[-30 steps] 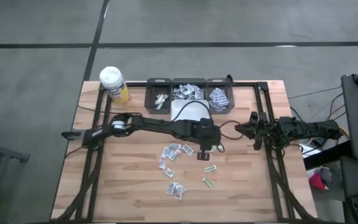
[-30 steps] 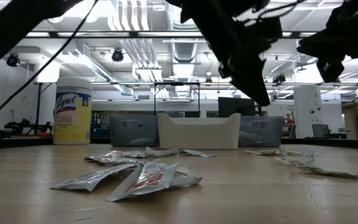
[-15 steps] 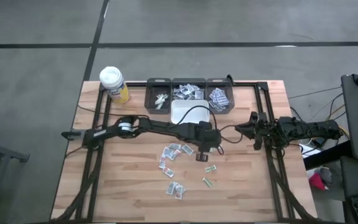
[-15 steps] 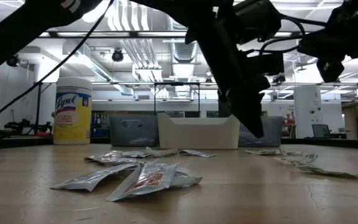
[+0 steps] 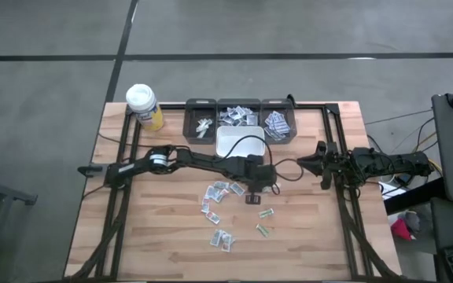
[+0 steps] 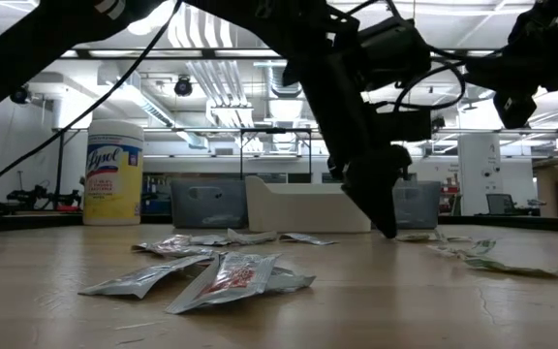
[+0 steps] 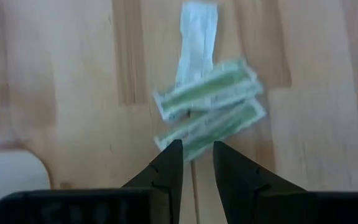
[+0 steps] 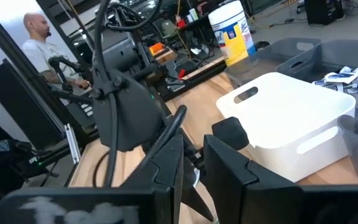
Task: Pick & Place First Aid Supplies
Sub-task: Put the green bandage pack into the left black bin
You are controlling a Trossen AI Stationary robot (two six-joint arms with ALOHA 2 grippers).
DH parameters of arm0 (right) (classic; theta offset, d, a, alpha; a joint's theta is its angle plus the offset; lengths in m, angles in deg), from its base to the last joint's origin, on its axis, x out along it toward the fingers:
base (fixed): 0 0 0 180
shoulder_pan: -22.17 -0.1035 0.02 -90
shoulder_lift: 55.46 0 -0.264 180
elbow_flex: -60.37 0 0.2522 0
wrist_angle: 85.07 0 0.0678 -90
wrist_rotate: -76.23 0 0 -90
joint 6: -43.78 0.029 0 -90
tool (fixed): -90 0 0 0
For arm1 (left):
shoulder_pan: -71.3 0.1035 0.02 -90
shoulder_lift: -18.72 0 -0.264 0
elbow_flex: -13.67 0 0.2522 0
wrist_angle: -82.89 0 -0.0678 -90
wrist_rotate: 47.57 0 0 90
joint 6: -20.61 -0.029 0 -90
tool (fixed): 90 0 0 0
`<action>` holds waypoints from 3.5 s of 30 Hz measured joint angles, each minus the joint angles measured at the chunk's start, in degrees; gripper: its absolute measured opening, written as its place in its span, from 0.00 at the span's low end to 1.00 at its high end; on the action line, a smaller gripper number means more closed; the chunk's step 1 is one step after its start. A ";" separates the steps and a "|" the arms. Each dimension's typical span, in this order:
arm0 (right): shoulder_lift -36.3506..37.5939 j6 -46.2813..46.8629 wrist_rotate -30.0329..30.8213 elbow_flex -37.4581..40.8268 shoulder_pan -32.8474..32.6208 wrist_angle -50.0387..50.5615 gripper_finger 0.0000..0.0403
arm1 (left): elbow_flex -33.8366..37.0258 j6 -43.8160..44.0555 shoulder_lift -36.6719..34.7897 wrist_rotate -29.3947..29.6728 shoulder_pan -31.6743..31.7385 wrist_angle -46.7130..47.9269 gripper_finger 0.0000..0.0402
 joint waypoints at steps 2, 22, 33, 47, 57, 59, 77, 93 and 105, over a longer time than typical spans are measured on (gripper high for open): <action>0.00 0.00 0.02 0.00 0.00 0.00 0.16 | 0.26 0.54 0.00 -0.54 0.02 1.28 0.22; 0.04 0.00 0.00 0.00 0.00 -0.04 0.16 | -0.83 6.97 -4.77 -6.43 -0.20 18.44 0.22; 0.02 0.00 -0.04 0.00 -0.01 -0.04 0.16 | 0.01 5.80 -5.29 -5.42 -0.40 13.05 0.22; 0.01 0.00 -0.04 0.00 -0.01 -0.04 0.16 | 5.52 7.53 -5.09 -6.03 -1.16 10.11 0.22; 0.00 0.00 -0.04 0.00 -0.02 -0.04 0.16 | 6.30 7.63 -5.09 -4.72 -1.20 8.80 0.22; 0.00 -0.01 -0.04 0.00 -0.01 -0.04 0.16 | 7.30 7.48 -5.09 -4.61 -1.16 6.86 0.22; 0.02 0.00 -0.04 0.00 -0.01 -0.04 0.16 | 8.26 6.93 -5.18 -6.54 -1.20 3.69 0.01; 0.02 0.00 -0.04 0.00 -0.02 -0.02 0.16 | 2.80 5.80 -19.33 16.32 -1.23 23.75 0.00; 0.04 0.00 -0.03 0.00 0.00 0.00 0.16 | 3.35 18.74 -27.34 33.01 15.19 29.45 0.00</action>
